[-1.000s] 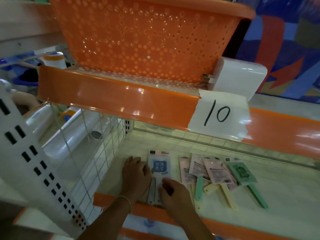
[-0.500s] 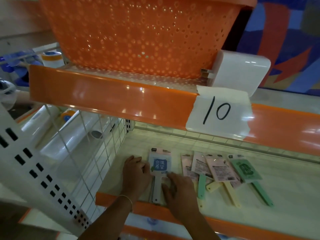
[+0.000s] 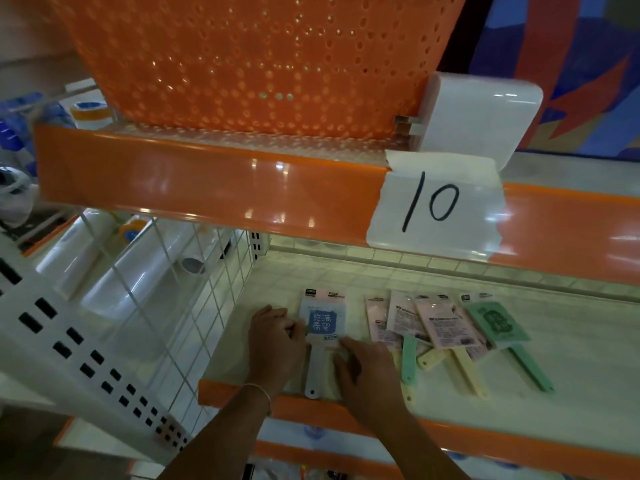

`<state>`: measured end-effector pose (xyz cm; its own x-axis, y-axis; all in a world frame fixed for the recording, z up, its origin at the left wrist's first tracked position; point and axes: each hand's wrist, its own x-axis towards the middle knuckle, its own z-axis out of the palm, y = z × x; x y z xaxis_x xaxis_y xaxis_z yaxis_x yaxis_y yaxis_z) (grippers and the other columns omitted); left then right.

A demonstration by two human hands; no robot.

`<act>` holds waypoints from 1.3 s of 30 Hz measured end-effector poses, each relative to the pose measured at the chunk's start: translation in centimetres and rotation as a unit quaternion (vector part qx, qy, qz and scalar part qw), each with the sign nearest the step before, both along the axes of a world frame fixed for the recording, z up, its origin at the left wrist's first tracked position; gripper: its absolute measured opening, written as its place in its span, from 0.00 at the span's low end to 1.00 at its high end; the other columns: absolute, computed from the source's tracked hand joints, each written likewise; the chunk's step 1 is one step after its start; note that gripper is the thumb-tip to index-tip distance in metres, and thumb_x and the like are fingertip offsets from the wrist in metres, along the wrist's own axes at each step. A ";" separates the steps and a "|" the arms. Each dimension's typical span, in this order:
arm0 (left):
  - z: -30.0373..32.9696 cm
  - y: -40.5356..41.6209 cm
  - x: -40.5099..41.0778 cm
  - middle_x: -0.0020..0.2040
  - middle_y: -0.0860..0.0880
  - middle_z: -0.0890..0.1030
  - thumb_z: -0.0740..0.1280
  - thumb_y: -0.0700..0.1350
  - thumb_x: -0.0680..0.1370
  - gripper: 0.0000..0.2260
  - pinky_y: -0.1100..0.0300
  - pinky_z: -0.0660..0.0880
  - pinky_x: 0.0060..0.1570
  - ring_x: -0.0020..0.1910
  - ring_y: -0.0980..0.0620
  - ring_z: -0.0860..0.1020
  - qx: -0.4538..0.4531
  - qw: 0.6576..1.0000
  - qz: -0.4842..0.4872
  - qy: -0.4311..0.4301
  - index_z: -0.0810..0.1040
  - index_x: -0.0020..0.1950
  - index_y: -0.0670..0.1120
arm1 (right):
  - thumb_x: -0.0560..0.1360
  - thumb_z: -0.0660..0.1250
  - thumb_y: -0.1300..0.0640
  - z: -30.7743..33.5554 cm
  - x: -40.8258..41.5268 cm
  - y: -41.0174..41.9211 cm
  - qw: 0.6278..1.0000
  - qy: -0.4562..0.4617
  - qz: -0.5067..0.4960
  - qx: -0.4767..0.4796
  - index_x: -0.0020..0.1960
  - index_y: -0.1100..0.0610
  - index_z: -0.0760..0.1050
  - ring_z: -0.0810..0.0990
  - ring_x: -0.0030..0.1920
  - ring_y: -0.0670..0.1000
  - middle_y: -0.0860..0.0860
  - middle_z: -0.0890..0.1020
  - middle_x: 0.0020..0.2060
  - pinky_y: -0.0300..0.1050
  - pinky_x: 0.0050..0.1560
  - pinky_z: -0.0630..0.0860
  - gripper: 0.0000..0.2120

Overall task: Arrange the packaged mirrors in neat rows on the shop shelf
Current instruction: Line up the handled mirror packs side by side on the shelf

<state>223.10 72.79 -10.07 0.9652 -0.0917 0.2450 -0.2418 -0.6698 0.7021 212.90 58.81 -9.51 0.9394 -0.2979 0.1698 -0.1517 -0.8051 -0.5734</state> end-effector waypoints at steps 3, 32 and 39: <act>0.2 0.1 -0.1 0.36 0.46 0.83 0.73 0.42 0.72 0.08 0.48 0.70 0.64 0.48 0.50 0.80 0.005 1.000 -0.009 0.010 0.83 0.32 0.43 | 0.76 0.63 0.48 0.9 -0.3 0.1 1.000 -0.007 0.002 0.018 0.61 0.47 0.77 0.72 0.42 0.46 0.51 0.79 0.45 0.33 0.44 0.67 0.15; 2.4 0.0 -1.4 0.36 0.44 0.80 0.74 0.37 0.69 0.09 0.59 0.66 0.48 0.46 0.44 0.77 0.025 0.999 0.041 0.003 0.78 0.31 0.43 | 0.75 0.60 0.52 1.5 -0.4 -0.1 0.997 -0.007 0.048 0.057 0.63 0.46 0.75 0.81 0.45 0.46 0.47 0.84 0.48 0.44 0.47 0.79 0.17; 1.8 0.2 -1.4 0.39 0.46 0.78 0.71 0.42 0.72 0.05 0.59 0.70 0.42 0.44 0.46 0.76 0.019 0.998 0.062 0.013 0.77 0.40 0.42 | 0.69 0.69 0.62 1.4 -1.2 -1.1 0.990 -0.131 -0.056 -0.022 0.50 0.54 0.82 0.77 0.46 0.45 0.48 0.82 0.44 0.44 0.50 0.78 0.10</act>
<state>221.68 72.96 -8.31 0.9759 0.0202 0.2174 -0.1367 -0.7198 0.6806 211.72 57.74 -8.11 0.8225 -0.3853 0.4184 -0.0926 -0.8166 -0.5698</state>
